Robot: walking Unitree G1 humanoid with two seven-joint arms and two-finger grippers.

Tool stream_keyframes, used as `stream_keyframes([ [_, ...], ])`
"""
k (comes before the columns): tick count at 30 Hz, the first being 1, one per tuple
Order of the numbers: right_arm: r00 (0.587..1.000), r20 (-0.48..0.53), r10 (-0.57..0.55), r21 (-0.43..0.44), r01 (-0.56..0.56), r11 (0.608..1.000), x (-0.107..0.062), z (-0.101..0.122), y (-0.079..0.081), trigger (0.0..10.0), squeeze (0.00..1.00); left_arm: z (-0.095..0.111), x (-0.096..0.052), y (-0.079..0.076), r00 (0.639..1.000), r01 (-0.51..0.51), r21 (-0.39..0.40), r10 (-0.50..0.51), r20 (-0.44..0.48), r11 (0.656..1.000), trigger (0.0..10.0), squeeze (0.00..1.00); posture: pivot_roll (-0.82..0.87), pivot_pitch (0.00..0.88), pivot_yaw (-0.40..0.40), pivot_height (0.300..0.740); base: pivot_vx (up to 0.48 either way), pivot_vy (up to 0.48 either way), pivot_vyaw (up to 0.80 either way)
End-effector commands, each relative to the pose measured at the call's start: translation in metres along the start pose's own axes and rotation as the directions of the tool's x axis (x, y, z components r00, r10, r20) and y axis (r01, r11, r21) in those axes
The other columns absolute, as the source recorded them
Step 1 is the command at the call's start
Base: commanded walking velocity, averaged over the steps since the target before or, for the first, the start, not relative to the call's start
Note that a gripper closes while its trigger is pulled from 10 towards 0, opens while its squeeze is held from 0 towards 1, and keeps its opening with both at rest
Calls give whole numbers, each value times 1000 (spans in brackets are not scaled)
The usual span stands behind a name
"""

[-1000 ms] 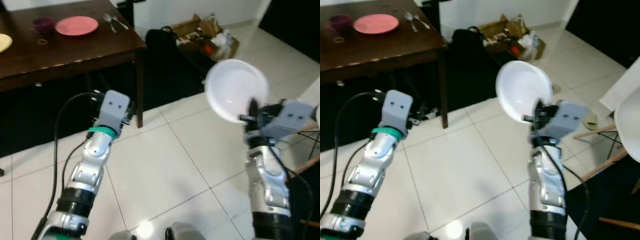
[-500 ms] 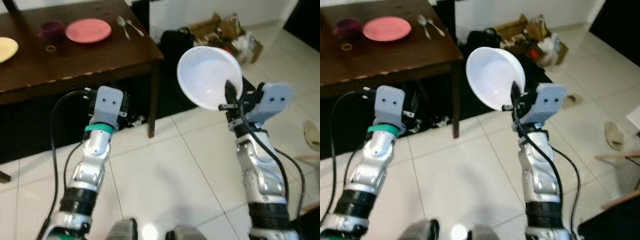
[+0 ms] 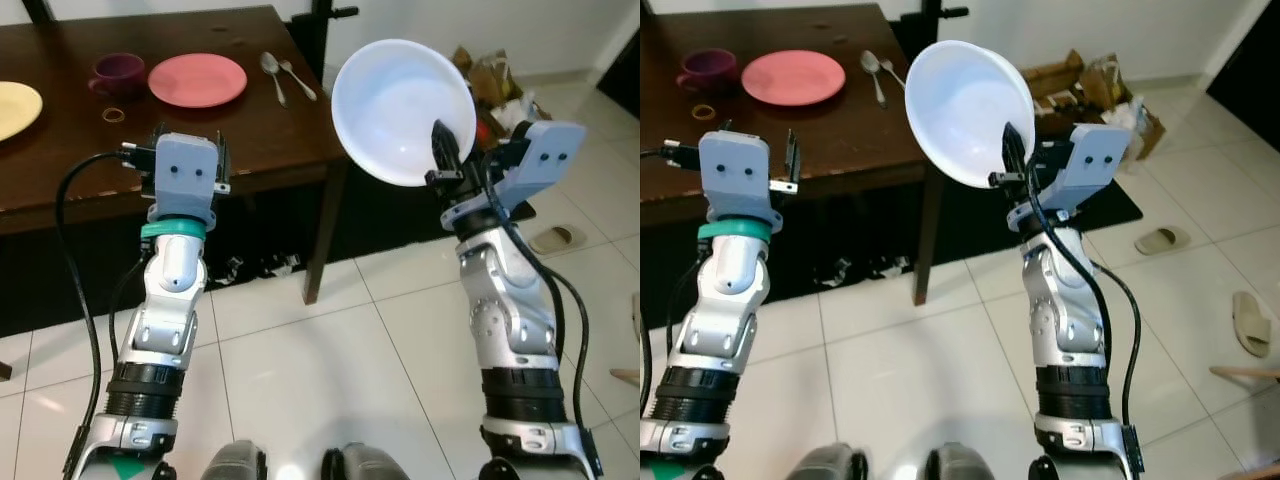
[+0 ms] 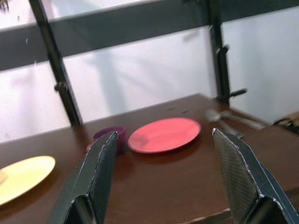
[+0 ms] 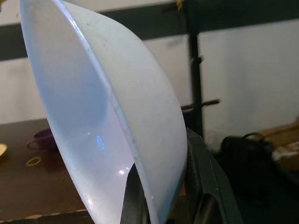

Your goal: Setting the table

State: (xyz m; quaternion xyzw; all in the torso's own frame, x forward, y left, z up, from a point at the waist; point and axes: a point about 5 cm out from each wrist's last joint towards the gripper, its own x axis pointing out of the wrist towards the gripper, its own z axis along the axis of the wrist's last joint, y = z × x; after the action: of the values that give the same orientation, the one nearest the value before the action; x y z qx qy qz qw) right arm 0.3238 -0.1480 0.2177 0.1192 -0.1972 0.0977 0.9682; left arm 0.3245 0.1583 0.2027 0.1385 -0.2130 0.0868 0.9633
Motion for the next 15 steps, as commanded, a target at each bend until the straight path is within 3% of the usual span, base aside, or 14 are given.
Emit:
stream_keyframes([
  [1, 998, -23, -56, 24, 56, 998, -3, -4, -11, 10000, 0, 4, 1, -2, 1000, -6, 2, 6, 11, 1000, 10000, 0, 29, 0, -6, 740, 469, 0, 0],
  [5, 996, -31, -83, 63, 85, 994, -6, -7, -14, 10000, 0, 4, 1, -3, 1000, -4, -3, 4, 12, 1000, 10000, 0, 22, 0, -1, 740, 469, 0, 0],
  [15, 994, -43, -97, 47, 99, 994, -6, -9, -16, 10000, 0, 5, 1, -8, 1000, 6, -11, -6, 10, 1000, 10000, 0, 20, 0, -2, 740, 469, 0, 0],
])
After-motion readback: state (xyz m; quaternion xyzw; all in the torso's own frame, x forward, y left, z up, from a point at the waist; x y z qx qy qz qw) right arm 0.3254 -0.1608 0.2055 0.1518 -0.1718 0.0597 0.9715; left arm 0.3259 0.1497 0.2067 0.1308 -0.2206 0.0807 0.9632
